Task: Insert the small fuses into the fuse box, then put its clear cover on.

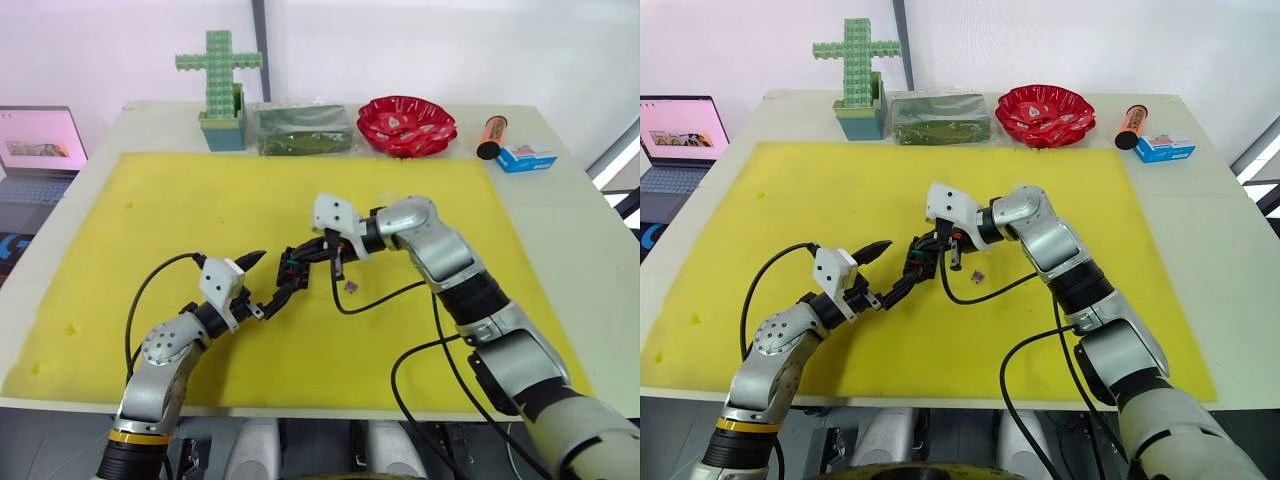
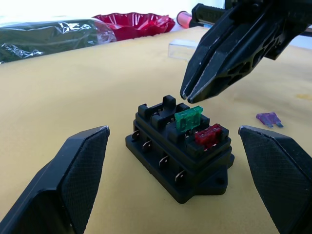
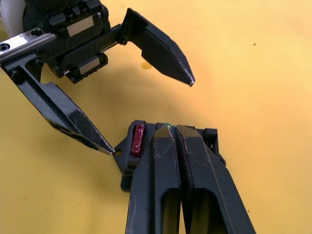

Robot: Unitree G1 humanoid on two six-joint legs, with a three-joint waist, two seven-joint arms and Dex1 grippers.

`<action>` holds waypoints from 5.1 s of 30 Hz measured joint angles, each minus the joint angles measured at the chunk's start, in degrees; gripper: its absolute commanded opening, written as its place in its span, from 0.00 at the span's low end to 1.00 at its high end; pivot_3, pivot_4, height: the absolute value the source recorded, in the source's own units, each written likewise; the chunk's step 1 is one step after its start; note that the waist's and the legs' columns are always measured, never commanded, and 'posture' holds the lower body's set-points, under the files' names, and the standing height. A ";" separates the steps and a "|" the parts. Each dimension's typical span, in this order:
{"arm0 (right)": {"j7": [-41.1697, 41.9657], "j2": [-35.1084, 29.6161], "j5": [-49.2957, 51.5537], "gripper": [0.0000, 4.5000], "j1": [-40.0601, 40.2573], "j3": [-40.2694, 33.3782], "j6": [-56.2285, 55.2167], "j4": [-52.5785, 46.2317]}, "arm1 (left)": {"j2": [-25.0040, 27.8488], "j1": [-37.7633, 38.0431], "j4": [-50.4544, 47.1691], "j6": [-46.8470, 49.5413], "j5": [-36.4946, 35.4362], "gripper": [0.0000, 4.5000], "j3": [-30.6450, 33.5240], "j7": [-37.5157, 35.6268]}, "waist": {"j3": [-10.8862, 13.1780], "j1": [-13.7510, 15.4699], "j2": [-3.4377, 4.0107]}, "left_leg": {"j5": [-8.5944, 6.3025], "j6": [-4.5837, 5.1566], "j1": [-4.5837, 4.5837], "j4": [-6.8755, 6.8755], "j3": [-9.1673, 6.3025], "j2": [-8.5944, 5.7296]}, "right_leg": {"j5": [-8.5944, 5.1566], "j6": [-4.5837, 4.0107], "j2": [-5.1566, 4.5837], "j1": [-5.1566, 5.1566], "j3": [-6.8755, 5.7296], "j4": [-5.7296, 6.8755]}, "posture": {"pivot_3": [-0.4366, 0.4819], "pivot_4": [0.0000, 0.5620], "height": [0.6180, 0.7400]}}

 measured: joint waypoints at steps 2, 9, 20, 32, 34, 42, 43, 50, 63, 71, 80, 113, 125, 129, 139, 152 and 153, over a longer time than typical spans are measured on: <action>-0.13 0.01 -0.12 0.01 0.01 0.67 -0.10 0.00 | 0.00 0.01 0.00 0.00 0.00 1.00 0.00 0.00 | 0.00 0.00 0.00 | 0.00 0.00 0.00 0.00 0.00 0.00 | 0.00 0.00 0.00 0.00 0.00 0.00 | 0.48 0.27 1.00; -0.88 0.03 -0.80 0.01 0.04 1.35 -0.90 0.04 | 0.00 0.02 -0.01 0.00 0.02 1.00 0.00 0.04 | 0.00 0.05 0.00 | 0.00 0.00 0.00 0.00 0.00 0.00 | 0.00 0.00 0.00 0.00 0.00 -0.01 | 0.48 0.27 1.00; -0.56 0.02 -1.02 0.01 0.27 1.48 -0.89 -0.04 | 0.00 0.02 -0.01 0.01 0.02 1.00 0.00 0.11 | 0.00 0.06 0.00 | 0.00 0.00 0.00 0.00 0.00 0.00 | 0.00 0.00 0.00 0.00 0.00 -0.01 | 0.48 0.27 1.00; -0.64 0.00 -1.05 0.01 1.17 1.50 -0.40 -1.27 | 0.00 0.03 -0.01 0.01 0.02 1.00 0.00 0.12 | 0.00 0.06 0.00 | 0.00 0.00 0.00 0.00 0.00 0.00 | -0.08 -0.14 0.00 0.01 0.00 -0.01 | 0.48 0.27 1.00; -0.93 0.01 -1.12 0.01 1.18 1.50 -0.42 -1.22 | 0.00 0.03 -0.01 0.01 0.02 1.00 0.00 0.12 | 0.00 0.06 0.00 | 0.00 0.00 0.00 0.00 0.00 0.00 | -0.07 -0.13 0.00 0.01 0.00 -0.01 | 0.48 0.27 1.00; -1.07 0.02 -1.31 0.01 1.18 1.81 -1.28 0.01 | 0.01 0.02 -0.01 0.01 0.03 1.00 0.00 0.11 | 0.00 0.10 0.00 | 0.00 0.00 0.02 0.01 0.00 0.00 | -0.08 -0.14 -0.01 0.04 0.00 -0.01 | 0.48 0.27 1.00; -1.02 0.02 -1.32 0.01 1.17 1.91 -1.43 0.13 | 0.01 0.02 -0.01 0.00 0.03 1.00 0.00 0.11 | 0.00 0.09 0.00 | 0.00 0.00 0.03 0.01 0.00 0.00 | -0.08 -0.14 0.00 0.04 0.00 -0.01 | 0.48 0.27 1.00; -0.86 0.01 -1.37 0.01 1.18 2.76 -1.74 1.05 | 0.01 0.03 -0.01 0.01 0.03 1.00 0.00 0.15 | -0.10 0.10 0.00 | 0.00 0.00 0.08 0.01 0.00 0.00 | -0.09 -0.16 -0.01 0.09 0.00 -0.01 | 0.48 0.27 1.00; -1.47 0.01 -2.11 0.01 1.24 2.87 -3.33 1.91 | 0.01 0.03 -0.01 0.01 0.06 1.00 0.00 0.55 | -0.16 0.17 0.02 | 0.00 0.00 0.11 0.01 -0.01 0.00 | -0.10 -0.17 -0.01 0.13 -0.01 -0.01 | 0.48 0.27 1.00; -1.49 0.01 -2.10 0.01 1.41 2.52 -3.08 2.05 | 0.02 0.03 -0.01 0.01 0.06 1.00 0.00 0.42 | -0.19 0.21 0.02 | 0.00 -0.01 0.14 0.01 -0.01 0.00 | -0.10 -0.18 -0.02 0.17 -0.02 -0.01 | 0.48 0.27 1.00; -0.89 -0.26 0.37 0.01 3.47 -0.26 -1.57 0.13 | 0.69 0.56 -0.32 0.22 -0.09 1.00 0.01 -0.27 | -0.17 0.19 0.03 | 0.00 -0.01 0.07 0.00 -0.01 0.00 | -0.10 -0.19 -0.03 0.10 -0.02 -0.03 | 0.48 0.27 1.00; -13.53 -23.61 10.32 0.99 29.42 -27.55 9.26 -25.35 | 23.31 -5.06 15.04 2.50 -8.88 1.00 18.79 -16.61 | -0.07 -0.06 0.01 | -0.01 -0.01 -0.09 -0.34 0.20 0.02 | -0.12 -0.24 -0.09 -0.04 0.00 -0.71 | 0.48 0.27 1.00; -17.64 -22.49 13.00 0.99 29.84 -27.85 11.94 -25.99 | 21.02 -5.00 16.38 -2.48 -7.04 1.00 20.05 -13.17 | -0.07 0.20 -0.01 | -0.01 -0.01 -0.09 -0.33 0.20 0.05 | -0.12 -0.24 -0.11 0.00 -0.01 -0.71 | 0.48 0.27 1.00; -18.09 -22.48 14.52 0.99 29.48 -27.86 14.25 -25.88 | 21.03 -4.40 15.64 -0.02 -7.65 1.00 20.07 -13.04 | -0.07 0.17 -0.01 | -0.01 -0.01 -0.09 -0.33 0.20 0.05 | -0.12 -0.24 -0.10 -0.01 -0.01 -0.70 | 0.48 0.27 1.00; -18.98 -22.52 17.76 0.99 28.82 -27.88 17.52 -25.91 | 21.04 -5.81 13.05 2.44 -9.21 1.00 20.11 -14.61 | -0.07 0.20 -0.01 | -0.01 -0.01 -0.09 -0.32 0.20 0.04 | -0.11 -0.23 -0.10 0.01 -0.01 -0.70 | 0.48 0.27 1.00; -20.07 -21.73 23.74 0.99 28.77 -30.69 24.59 -26.20 | 21.04 -6.46 10.62 2.18 -9.65 1.00 19.49 -16.72 | -0.07 0.28 -0.02 | -0.01 -0.01 -0.09 -0.30 0.18 0.04 | -0.11 -0.23 -0.09 0.05 -0.01 -0.69 | 0.48 0.27 1.00; -20.30 -20.90 26.52 0.99 28.69 -32.42 27.65 -26.23 | 21.06 -6.56 9.30 2.00 -9.92 1.00 19.05 -17.71 | -0.07 0.27 -0.02 | -0.01 -0.01 -0.09 -0.29 0.17 0.04 | -0.11 -0.23 -0.09 0.07 -0.01 -0.69 | 0.48 0.27 1.00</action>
